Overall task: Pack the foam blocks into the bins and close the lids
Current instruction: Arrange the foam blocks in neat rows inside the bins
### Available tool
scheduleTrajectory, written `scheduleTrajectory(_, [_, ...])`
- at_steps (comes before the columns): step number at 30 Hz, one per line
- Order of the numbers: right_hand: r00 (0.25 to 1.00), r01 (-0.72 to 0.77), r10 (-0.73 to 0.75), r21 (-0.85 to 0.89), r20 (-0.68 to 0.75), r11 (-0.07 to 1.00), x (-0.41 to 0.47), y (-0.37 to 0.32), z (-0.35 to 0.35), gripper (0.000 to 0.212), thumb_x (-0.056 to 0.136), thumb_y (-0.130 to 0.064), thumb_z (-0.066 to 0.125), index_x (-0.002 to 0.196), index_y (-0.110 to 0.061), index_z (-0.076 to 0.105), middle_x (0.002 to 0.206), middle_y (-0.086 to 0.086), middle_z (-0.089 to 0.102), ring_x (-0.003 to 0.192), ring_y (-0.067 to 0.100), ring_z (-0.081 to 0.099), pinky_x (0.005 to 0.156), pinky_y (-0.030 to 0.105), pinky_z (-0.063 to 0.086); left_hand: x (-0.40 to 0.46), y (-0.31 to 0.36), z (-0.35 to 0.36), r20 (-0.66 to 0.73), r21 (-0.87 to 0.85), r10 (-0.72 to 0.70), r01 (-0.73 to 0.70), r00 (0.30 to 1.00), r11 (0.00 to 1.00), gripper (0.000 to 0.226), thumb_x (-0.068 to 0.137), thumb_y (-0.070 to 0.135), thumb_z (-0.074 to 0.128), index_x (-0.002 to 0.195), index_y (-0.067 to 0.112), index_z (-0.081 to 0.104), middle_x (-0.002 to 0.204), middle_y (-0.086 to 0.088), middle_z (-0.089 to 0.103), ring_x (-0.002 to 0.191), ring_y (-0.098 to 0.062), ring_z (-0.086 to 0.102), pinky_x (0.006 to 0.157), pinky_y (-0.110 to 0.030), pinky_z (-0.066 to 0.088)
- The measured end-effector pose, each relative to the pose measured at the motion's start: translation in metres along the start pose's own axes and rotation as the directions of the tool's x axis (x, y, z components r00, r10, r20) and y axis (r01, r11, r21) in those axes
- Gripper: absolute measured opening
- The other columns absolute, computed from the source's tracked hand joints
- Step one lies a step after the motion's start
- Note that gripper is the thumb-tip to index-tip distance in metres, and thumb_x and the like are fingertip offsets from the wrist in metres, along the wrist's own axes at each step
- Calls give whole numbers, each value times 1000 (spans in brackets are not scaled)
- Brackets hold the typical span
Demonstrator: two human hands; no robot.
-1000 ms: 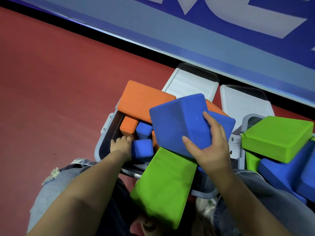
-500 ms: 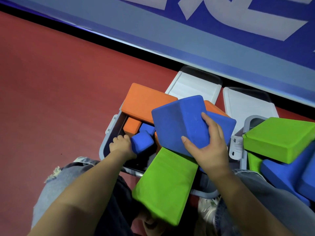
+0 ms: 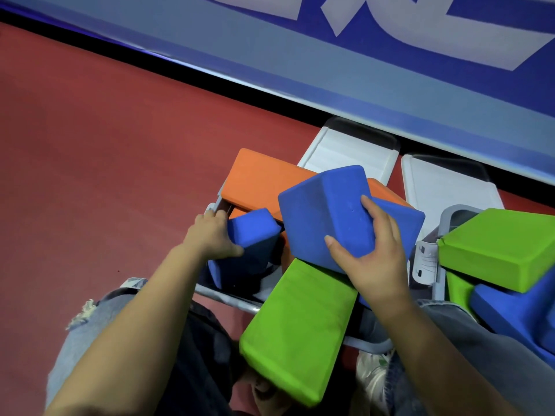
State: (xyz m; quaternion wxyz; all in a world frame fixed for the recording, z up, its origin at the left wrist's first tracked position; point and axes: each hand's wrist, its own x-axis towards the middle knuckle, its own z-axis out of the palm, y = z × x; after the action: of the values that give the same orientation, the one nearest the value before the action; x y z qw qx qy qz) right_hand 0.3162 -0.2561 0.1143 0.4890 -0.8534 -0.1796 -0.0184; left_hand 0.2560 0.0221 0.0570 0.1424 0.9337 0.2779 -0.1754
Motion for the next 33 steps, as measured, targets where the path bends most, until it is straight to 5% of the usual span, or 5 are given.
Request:
scheduleTrajectory(8, [1000, 4, -5, -9, -3, 1000, -4, -5, 2, 76, 71, -23, 81, 137, -24, 43, 128, -11, 39, 109, -20, 30, 86, -11, 18, -16, -1, -21, 8, -126, -195, 194, 981, 973, 74, 69, 51, 72, 122, 9, 41, 120, -12, 43, 115, -34, 42, 82, -37, 37])
scheduleTrajectory(13, [1000, 8, -8, 0, -18, 1000, -4, -7, 8, 76, 70, -24, 81, 137, -21, 44, 130, -7, 42, 112, -17, 31, 90, -10, 18, -17, -7, -13, 61, -298, -350, 352, 935, 887, 52, 77, 57, 55, 94, 8, 54, 84, -6, 56, 67, -19, 52, 54, -30, 36])
scheduleTrajectory(18, [1000, 3, -3, 26, -14, 1000, -5, -11, 10, 76, 72, -26, 80, 138, -23, 43, 129, -9, 40, 112, -16, 32, 90, -10, 19, -20, -7, -17, -11, -276, -358, 341, 934, 899, 50, 76, 60, 57, 73, 11, 51, 71, -4, 54, 60, -19, 51, 50, -28, 33])
scheduleTrajectory(28, [1000, -22, 22, 41, -1, 999, -3, -10, 12, 76, 72, -27, 80, 138, -26, 42, 129, -12, 39, 112, -16, 32, 90, -10, 20, -8, -29, -49, -157, -190, -400, 370, 903, 909, 56, 71, 65, 53, 81, 10, 57, 100, -15, 57, 89, -35, 56, 59, -32, 38])
scheduleTrajectory(33, [999, -40, 39, 59, 19, 997, -6, -9, 17, 75, 71, -25, 81, 136, -28, 44, 125, -15, 40, 109, -30, 31, 91, -8, 21, 8, -9, -52, -131, -188, -392, 365, 911, 912, 64, 76, 61, 53, 113, 10, 62, 118, -15, 53, 110, -36, 50, 80, -37, 42])
